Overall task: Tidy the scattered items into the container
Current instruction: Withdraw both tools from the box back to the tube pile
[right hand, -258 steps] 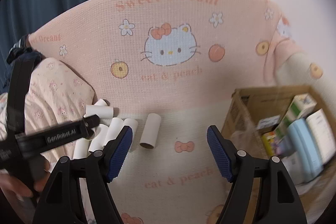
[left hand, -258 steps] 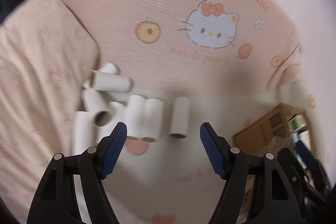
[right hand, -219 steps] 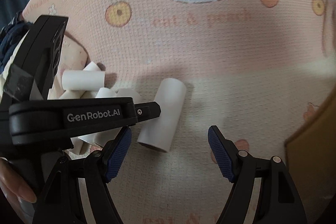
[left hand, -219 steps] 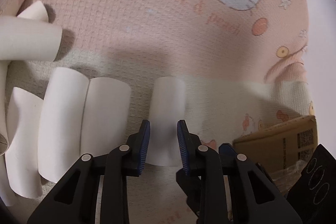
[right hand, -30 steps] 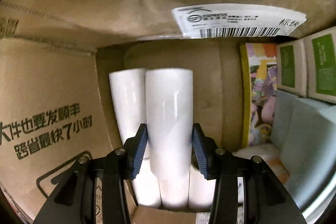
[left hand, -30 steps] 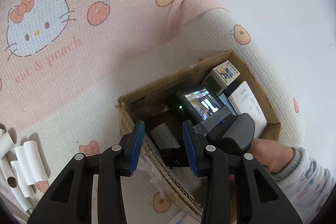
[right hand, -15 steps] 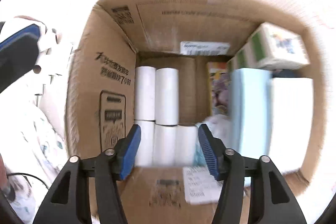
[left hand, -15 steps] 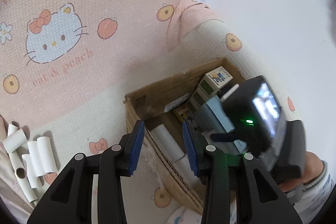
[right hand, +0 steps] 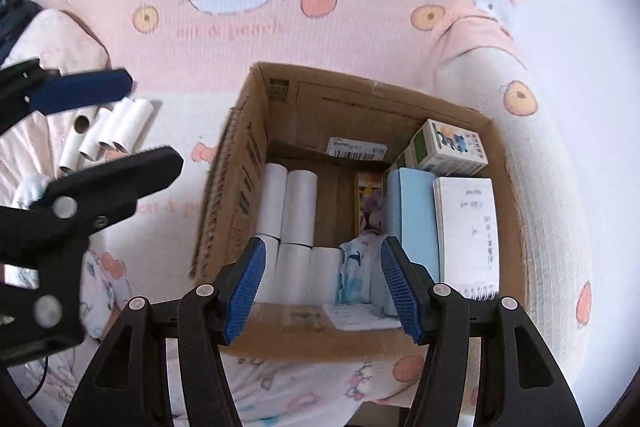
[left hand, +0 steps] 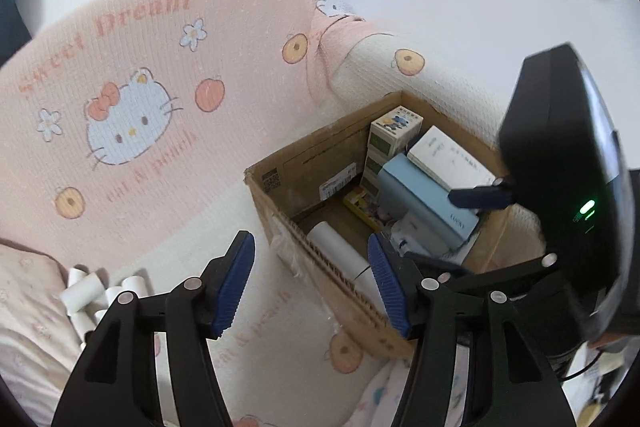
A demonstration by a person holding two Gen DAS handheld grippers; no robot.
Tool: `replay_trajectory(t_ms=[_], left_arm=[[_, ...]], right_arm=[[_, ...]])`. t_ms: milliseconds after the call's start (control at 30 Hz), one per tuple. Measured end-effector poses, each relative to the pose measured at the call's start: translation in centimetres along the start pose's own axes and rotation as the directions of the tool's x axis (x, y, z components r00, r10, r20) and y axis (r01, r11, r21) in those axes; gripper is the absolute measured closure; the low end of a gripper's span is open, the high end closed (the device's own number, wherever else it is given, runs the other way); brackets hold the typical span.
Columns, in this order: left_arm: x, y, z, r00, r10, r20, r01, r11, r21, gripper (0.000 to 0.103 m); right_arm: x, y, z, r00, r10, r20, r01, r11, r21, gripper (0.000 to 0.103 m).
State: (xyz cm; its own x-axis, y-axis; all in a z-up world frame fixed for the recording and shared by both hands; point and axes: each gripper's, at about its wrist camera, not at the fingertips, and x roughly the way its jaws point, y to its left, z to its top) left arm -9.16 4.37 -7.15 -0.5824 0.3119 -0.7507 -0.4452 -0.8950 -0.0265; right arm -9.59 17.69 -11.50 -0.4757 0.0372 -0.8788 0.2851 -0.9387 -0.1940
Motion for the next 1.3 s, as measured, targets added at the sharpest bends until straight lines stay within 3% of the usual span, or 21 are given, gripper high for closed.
replay_trajectory(t_ms=[100,167,233,367,500,667,833,967,1100,1300], left_arm=[[-0.3,0.3,-1.7,1.0,-0.024,-0.004,0.024,0.999,-0.035,0.04],[-0.5,0.6,-3.1,1.0,0.009,0.003,-0.008,0.998,-0.066,0.04],[-1.0,0.8,-4.4,0.999,0.044,0.017,-0.043,0.996,-0.08,0.04],[-1.4,1.2,-6.7,1.0,0.022,-0.002,-0.023,0.997,-0.072,0.04],[-1.7,2.1,-8.9,0.998,0.062,-0.001,-0.062,0.994,-0.093,0.04],[-1.9,4.7,-12.2,0.998,0.065,0.01,-0.062,0.981,-0.184,0.04],[-1.3,8.7,-15.2,0.992,0.129,-0.006,-0.126,0.953,-0.275,0.04],[-0.5,13.4,-18.3,0.99,0.134,-0.048,-0.142,0.896,-0.421,0.04],[-0.5,18.8,-21.4,0.984,0.159,-0.081,-0.176,0.788,-0.589,0.04],[-1.8,25.2,-23.5,0.977,0.203,-0.056,-0.18,0.664,-0.726,0.04]], right_arm=[[-1.8,0.8,-1.4,0.996,-0.054,0.071,0.055,0.998,-0.019,0.046],[-2.1,1.9,-2.5,0.985,-0.116,0.128,0.123,0.991,-0.05,0.046],[-2.5,3.4,-3.5,0.963,-0.185,0.196,0.206,0.974,-0.093,0.046],[-3.5,6.8,-5.4,0.922,-0.241,0.303,0.302,0.938,-0.173,0.045],[-3.3,9.0,-6.4,0.933,-0.213,0.289,0.28,0.936,-0.213,0.045],[-3.2,10.7,-6.7,0.934,-0.197,0.298,0.257,0.95,-0.179,0.041],[-2.3,12.7,-6.3,0.949,-0.143,0.28,0.189,0.971,-0.144,0.041],[-1.4,15.1,-5.7,0.943,-0.152,0.297,0.207,0.965,-0.161,0.04],[0.3,17.5,-4.3,0.96,-0.054,0.276,0.105,0.98,-0.172,0.04],[2.9,21.4,-1.5,0.964,0.021,0.265,0.032,0.98,-0.194,0.04]])
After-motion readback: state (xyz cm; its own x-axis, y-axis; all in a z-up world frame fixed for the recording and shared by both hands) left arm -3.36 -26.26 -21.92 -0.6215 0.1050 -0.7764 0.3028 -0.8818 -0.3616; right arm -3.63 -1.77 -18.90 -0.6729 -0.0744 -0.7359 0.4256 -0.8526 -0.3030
